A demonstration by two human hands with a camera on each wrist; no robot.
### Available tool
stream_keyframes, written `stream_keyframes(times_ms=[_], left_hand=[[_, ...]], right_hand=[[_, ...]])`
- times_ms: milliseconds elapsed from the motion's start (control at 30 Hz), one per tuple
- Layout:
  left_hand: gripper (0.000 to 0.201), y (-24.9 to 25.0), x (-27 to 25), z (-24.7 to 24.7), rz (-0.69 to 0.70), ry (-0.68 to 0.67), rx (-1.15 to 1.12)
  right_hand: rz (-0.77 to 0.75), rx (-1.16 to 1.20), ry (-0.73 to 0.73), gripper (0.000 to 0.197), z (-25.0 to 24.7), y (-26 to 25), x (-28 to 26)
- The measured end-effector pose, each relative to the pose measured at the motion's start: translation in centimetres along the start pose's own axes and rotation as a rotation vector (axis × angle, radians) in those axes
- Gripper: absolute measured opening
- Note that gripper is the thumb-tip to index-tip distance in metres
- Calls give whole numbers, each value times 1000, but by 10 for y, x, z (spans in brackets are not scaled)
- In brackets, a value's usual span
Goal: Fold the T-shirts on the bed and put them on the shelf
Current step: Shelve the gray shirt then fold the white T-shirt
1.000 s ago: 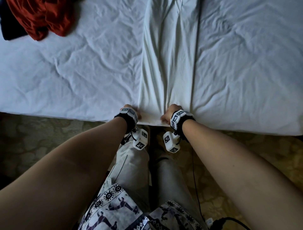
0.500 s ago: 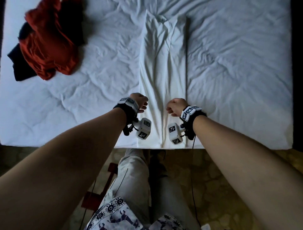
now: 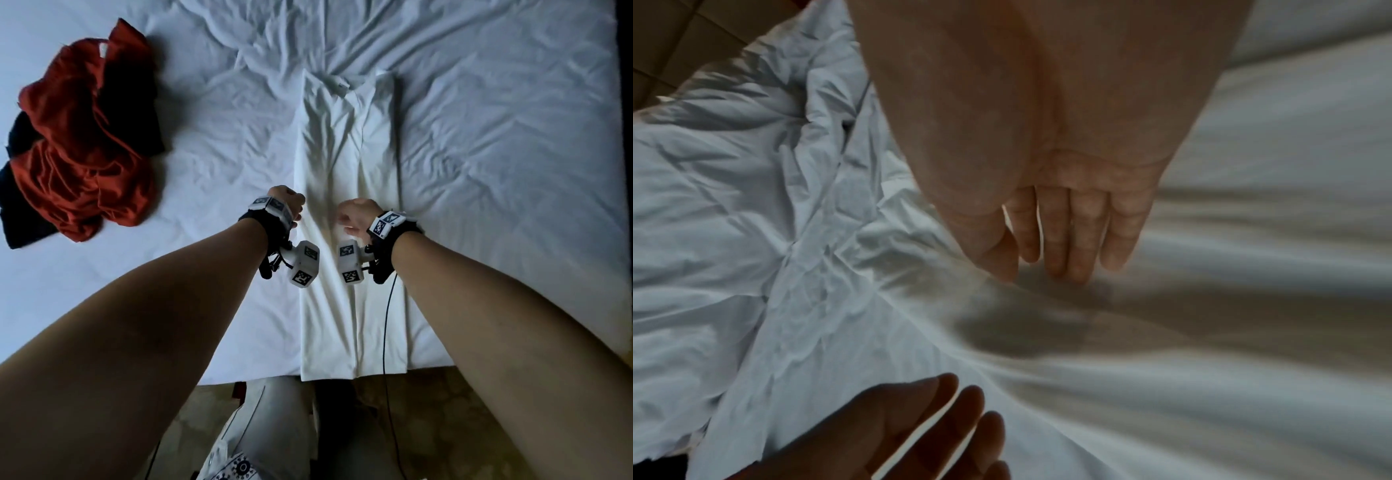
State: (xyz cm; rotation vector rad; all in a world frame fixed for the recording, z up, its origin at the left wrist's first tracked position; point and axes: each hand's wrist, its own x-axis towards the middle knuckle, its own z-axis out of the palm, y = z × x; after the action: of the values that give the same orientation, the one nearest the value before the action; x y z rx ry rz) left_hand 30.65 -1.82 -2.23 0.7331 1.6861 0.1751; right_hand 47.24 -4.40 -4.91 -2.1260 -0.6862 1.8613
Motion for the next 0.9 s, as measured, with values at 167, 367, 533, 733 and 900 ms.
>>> stream_keyframes(times_ms=[167,367,533,733,900], left_hand=[[4,-4,27,-5,-36,-5,-3],[18,-7,40,-5,-43,-25,5],[19,-11,46,-1,-29,28,79],[17,-1,56,0,-25,66,130],[17,12,63,3,-64,113,193]], right_hand=[[20,-225,-48,21,17,-6,24],[-71,-352,230,24,7,-2,25],[-38,-205,126,13,1,4,24],[28,161,91,9,2,-15,46],[-44,24,159,10,-9,-31,48]])
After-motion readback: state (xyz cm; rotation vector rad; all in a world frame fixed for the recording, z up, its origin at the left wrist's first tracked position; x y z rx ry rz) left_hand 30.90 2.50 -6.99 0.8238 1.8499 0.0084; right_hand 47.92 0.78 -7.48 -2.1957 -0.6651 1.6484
